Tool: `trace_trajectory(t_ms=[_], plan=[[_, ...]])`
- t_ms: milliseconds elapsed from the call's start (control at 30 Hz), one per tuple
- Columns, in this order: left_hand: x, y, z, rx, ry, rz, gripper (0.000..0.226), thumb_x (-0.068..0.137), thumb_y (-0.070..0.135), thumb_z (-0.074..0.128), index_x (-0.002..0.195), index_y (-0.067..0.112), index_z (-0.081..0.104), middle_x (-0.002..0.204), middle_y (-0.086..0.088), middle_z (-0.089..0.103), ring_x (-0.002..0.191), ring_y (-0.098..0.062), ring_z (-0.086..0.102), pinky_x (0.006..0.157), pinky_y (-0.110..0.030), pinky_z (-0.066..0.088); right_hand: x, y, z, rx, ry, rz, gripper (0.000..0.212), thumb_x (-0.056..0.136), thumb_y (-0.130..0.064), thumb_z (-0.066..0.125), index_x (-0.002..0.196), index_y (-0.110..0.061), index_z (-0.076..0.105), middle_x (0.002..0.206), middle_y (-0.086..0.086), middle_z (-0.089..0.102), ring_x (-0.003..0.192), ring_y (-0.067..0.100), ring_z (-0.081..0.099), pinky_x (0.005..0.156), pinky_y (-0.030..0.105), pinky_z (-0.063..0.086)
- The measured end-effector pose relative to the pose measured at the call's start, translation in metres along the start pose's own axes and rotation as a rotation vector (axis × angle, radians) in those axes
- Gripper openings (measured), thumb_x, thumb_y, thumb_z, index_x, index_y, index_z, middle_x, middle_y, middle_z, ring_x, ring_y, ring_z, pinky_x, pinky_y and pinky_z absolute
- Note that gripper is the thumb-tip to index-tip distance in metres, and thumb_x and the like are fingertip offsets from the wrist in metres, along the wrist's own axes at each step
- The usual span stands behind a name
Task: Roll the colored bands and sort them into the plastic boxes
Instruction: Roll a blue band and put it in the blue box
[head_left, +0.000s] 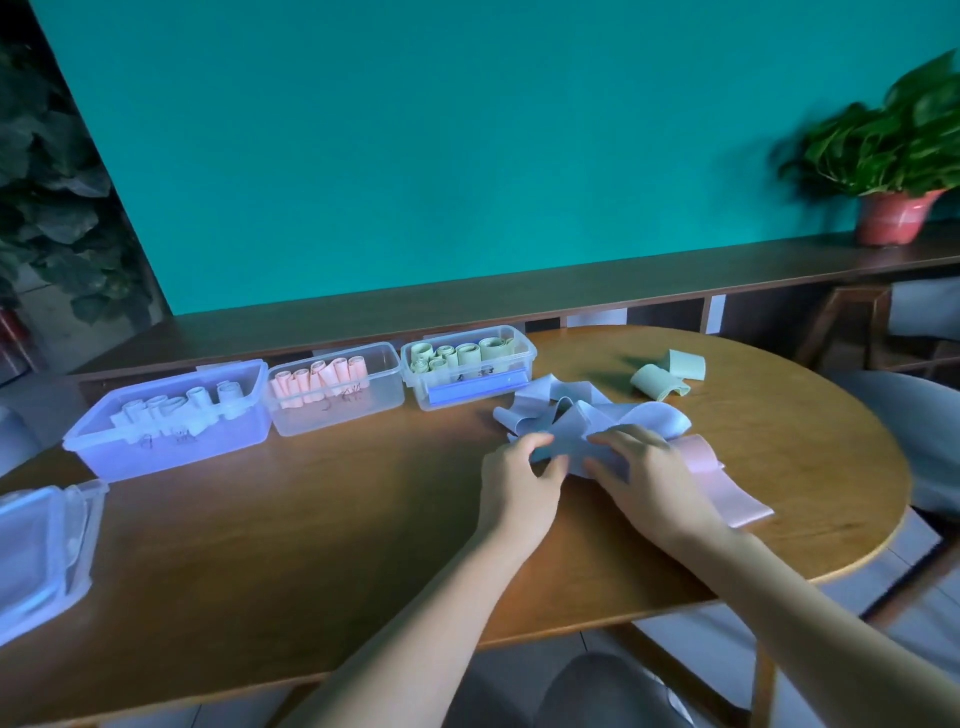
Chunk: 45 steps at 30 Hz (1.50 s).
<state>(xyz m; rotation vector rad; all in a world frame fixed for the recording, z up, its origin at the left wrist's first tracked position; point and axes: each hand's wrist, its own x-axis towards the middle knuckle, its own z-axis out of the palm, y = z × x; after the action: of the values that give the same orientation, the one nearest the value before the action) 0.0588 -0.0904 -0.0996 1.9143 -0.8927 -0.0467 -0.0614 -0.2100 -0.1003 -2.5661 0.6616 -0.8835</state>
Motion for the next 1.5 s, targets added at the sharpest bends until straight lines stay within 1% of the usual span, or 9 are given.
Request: trace_trajectory(t_ms=[400,600,667,800,1000,1100,1233,1367,1500], plan=[[-0.009,0.011,-0.007,-0.239,0.079,-0.173,0.025,0.086,0.02,0.076,0.111,0.024,0.074,0.092,0.013,0.072,0.082,0.003,0.066,0.074,-0.01,0.047,-0.008,-0.001,0.0,0.035,0.013,-0.106,0.02,0.092,-0.025,0.073,0.106,-0.011,0.075,0.103,0.004,0.071,0.098,0.025,0.062,0.081,0.025,0.041],[-0.016,0.008,-0.044,-0.308,0.138,-0.123,0.028,0.082,0.013,0.076,0.102,0.033,0.073,0.086,0.012,0.074,0.081,-0.004,0.069,0.084,-0.025,0.056,-0.006,-0.018,-0.007,0.176,0.05,-0.102,0.037,0.094,-0.036,0.068,0.129,-0.024,0.066,0.132,-0.006,0.062,0.122,0.015,0.051,0.102,0.021,0.035],[-0.016,0.008,-0.064,-0.336,0.157,-0.113,0.031,0.079,0.01,0.078,0.101,0.032,0.074,0.082,0.009,0.074,0.082,-0.011,0.071,0.086,-0.031,0.057,0.001,-0.035,-0.012,0.236,0.019,-0.099,0.039,0.095,-0.042,0.065,0.132,-0.028,0.063,0.132,-0.01,0.061,0.12,0.011,0.053,0.099,0.022,0.039],[-0.019,0.01,-0.102,-0.381,0.151,-0.079,0.038,0.076,0.002,0.081,0.103,0.028,0.074,0.081,0.002,0.074,0.084,-0.021,0.072,0.089,-0.037,0.057,0.014,-0.077,-0.019,0.431,-0.1,-0.079,0.04,0.095,-0.039,0.067,0.132,-0.027,0.063,0.121,-0.021,0.061,0.113,-0.002,0.054,0.086,-0.001,0.034],[-0.034,0.023,-0.151,-0.356,0.197,0.028,0.044,0.076,-0.006,0.079,0.098,0.031,0.071,0.081,0.005,0.069,0.077,-0.004,0.067,0.078,-0.019,0.053,0.023,-0.127,-0.017,0.595,-0.191,-0.086,0.015,0.093,-0.035,0.071,0.083,-0.024,0.073,0.069,-0.001,0.069,0.062,0.007,0.054,0.059,0.018,0.043],[-0.043,0.029,-0.171,-0.348,0.208,0.081,0.044,0.076,-0.009,0.079,0.105,0.023,0.071,0.091,0.007,0.07,0.078,0.003,0.065,0.074,-0.014,0.051,0.021,-0.145,-0.012,0.706,-0.189,-0.1,0.014,0.091,-0.029,0.075,0.088,-0.016,0.077,0.079,0.007,0.073,0.07,0.012,0.056,0.068,0.03,0.045],[-0.047,0.03,-0.195,-0.368,0.221,0.077,0.042,0.076,-0.007,0.08,0.113,0.011,0.07,0.102,0.004,0.075,0.096,-0.005,0.07,0.084,-0.02,0.055,0.019,-0.17,-0.013,0.807,-0.177,-0.083,0.012,0.091,-0.022,0.075,0.097,-0.012,0.077,0.082,-0.004,0.075,0.074,0.008,0.063,0.072,0.023,0.048],[-0.053,0.027,-0.214,-0.333,0.247,0.029,0.034,0.078,0.018,0.086,0.108,0.026,0.071,0.108,0.007,0.075,0.102,-0.006,0.069,0.092,-0.03,0.055,0.017,-0.194,-0.018,0.884,-0.164,-0.116,0.005,0.092,-0.018,0.074,0.095,-0.015,0.077,0.087,0.006,0.076,0.072,0.013,0.063,0.071,0.03,0.053],[-0.062,0.039,-0.231,-0.471,0.198,-0.112,0.019,0.092,0.034,0.072,0.107,0.023,0.069,0.114,-0.006,0.071,0.1,-0.018,0.072,0.079,-0.03,0.06,0.014,-0.217,-0.024,0.962,-0.184,-0.125,0.003,0.092,-0.013,0.073,0.091,-0.011,0.075,0.082,0.015,0.072,0.07,0.014,0.059,0.07,0.032,0.052]])
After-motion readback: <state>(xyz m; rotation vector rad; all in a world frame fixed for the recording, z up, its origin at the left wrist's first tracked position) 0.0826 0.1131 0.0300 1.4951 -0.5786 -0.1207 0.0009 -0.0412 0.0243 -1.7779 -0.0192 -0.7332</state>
